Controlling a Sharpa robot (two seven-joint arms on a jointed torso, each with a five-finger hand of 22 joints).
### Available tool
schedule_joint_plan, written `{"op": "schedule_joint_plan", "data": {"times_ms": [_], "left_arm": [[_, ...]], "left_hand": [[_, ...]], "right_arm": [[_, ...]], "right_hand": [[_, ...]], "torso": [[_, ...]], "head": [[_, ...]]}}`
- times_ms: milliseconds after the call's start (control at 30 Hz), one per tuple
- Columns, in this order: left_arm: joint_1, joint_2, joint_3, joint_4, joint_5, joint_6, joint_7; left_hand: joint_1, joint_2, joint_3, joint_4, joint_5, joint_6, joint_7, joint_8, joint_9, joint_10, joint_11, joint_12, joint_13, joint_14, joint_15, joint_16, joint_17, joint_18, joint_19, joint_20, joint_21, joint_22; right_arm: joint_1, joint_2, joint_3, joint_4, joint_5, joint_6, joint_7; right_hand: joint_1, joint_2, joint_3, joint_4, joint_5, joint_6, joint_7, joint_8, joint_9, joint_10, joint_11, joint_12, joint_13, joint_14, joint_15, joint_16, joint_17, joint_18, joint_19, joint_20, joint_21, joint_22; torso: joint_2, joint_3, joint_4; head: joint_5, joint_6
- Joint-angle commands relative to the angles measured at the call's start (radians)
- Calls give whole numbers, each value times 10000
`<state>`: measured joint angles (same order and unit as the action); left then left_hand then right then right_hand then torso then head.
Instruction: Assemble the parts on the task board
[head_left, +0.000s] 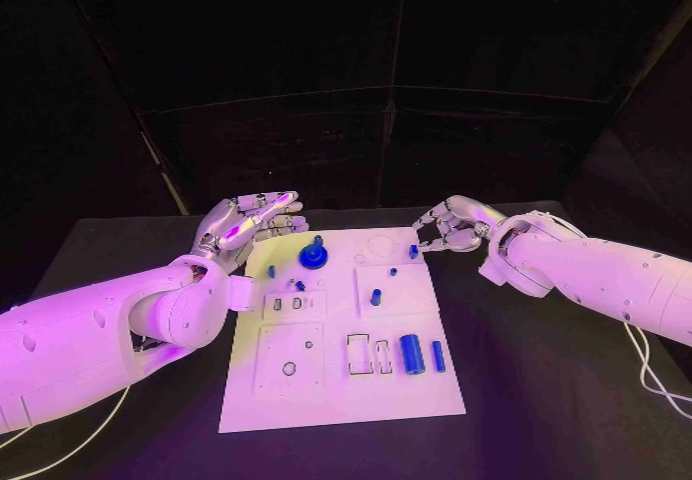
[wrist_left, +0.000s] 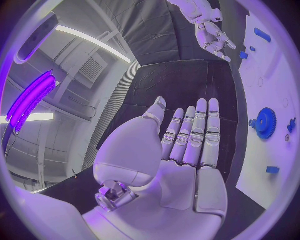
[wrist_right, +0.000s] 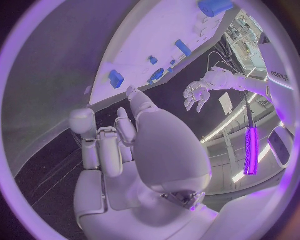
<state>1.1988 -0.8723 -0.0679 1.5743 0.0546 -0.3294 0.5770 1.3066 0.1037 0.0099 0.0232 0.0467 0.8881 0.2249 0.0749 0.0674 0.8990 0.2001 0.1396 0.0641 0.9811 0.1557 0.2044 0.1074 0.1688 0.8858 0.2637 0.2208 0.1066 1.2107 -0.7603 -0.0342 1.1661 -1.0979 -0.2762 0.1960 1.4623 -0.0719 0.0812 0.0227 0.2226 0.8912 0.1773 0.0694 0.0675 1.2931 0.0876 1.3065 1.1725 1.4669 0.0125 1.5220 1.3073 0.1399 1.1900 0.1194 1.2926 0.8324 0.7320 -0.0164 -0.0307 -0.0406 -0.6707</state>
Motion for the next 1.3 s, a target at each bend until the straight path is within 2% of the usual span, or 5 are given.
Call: {"op": "schedule_joint_plan", "data": {"times_ms": [33, 367, 533, 1300], "left_arm": [[10, 17, 6, -7, -35, 153, 53], [10, 28, 6, -28, -35, 155, 47], [9, 37, 6, -40, -35, 156, 40], [6, 61, 6, -98, -35, 143, 39]], "left_hand": [[93, 16, 8, -38, 28, 91, 198, 52, 7, 78, -9, 26, 4, 79, 2, -24, -17, 119, 49, -3, -68, -12], [93, 16, 8, -38, 28, 91, 198, 52, 7, 78, -9, 26, 4, 79, 2, -24, -17, 119, 49, -3, -68, -12], [93, 16, 9, -39, 28, 91, 198, 51, 7, 78, -9, 26, 3, 79, 2, -25, -17, 119, 49, -3, -69, -12], [95, 19, 23, -52, 28, 96, 201, 41, 1, 79, -8, 17, -2, 77, 3, -30, -20, 118, 52, -5, -73, -16]], "right_arm": [[-13, 45, 6, -52, -186, 309, -107], [-126, 236, 6, -268, -278, 376, -378], [-166, 308, 6, -339, -295, 427, -490], [-304, 617, 7, -641, -325, 491, -710]], "right_hand": [[73, 27, -12, -78, -36, -18, 18, 11, 9, -54, 26, -33, -2, 720, 7, -52, 1171, -62, -76, 5, -29, -11], [-76, 64, -26, -98, -63, 150, -9, 95, 35, -22, 6, -9, 27, 725, -4, -46, 1192, -59, -78, 1, -26, -20], [-142, 90, -30, -102, -85, 238, -28, 136, 45, -1, -9, 9, 47, 726, -15, -45, 1196, -59, -72, -6, -20, -15], [-393, 386, 86, -129, -303, 708, -136, 310, 60, 173, -111, 142, 216, 742, -100, -28, 1251, -72, -2, -79, 28, 60]], "torso": [[-1, -4, 1], [-2, 3, -22], [-4, -3, -1], [-4, 14, -8]], "head": [[-7, -1], [-8, -33], [-29, -40], [21, -97]]}}
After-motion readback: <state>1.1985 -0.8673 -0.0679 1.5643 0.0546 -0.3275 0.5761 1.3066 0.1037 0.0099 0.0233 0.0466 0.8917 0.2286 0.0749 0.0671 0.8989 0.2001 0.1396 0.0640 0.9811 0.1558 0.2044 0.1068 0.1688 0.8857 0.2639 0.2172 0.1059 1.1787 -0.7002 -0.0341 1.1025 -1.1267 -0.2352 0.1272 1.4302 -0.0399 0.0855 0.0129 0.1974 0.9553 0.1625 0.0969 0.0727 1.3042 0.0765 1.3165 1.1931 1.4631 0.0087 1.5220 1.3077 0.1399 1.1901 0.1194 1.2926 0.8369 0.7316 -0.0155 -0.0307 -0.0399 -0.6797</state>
